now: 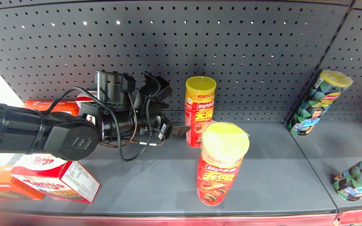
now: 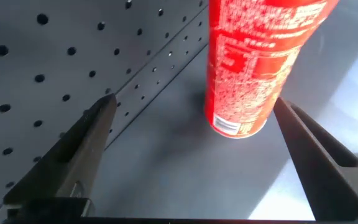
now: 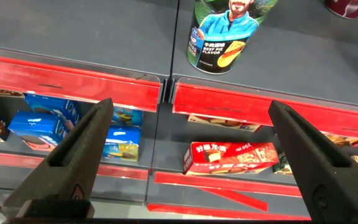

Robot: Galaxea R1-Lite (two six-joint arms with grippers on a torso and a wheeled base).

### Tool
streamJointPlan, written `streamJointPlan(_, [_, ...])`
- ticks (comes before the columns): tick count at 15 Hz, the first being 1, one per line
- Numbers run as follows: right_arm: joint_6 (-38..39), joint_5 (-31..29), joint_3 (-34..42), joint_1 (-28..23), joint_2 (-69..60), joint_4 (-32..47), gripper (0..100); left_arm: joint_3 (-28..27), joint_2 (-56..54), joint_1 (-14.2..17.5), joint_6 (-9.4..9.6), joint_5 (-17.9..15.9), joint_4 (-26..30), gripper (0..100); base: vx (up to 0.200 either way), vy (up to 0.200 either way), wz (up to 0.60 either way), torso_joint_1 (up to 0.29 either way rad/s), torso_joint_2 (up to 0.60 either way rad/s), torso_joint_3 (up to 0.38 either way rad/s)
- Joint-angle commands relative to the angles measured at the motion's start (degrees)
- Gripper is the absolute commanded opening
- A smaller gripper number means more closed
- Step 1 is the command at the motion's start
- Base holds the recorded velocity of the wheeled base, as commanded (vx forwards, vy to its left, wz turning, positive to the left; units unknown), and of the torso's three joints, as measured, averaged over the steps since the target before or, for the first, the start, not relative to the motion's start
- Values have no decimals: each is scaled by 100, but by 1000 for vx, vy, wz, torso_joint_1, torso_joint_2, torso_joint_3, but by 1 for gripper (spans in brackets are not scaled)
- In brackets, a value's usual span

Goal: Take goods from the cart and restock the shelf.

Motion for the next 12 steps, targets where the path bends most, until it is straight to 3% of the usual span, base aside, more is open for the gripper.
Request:
streamJointPlan(1, [-4, 2, -1, -1, 3, 0, 100, 5, -4, 24, 4, 12, -1, 100, 0, 0, 0, 0, 0, 0])
streamJointPlan(8, [-4, 2, -1, 8, 3, 0, 100, 119, -232, 6, -5, 74, 43, 100, 0, 0, 0, 0, 0, 0])
streamJointPlan(10, [-4, 2, -1, 16, 3, 0, 100, 57, -258, -187, -313, 82, -1, 100, 0, 0, 0, 0, 0, 0])
streamJointPlan(12, [-4, 2, -1, -19, -15, 0, 100, -92, -144, -231, -348, 135, -1, 100, 0, 0, 0, 0, 0, 0])
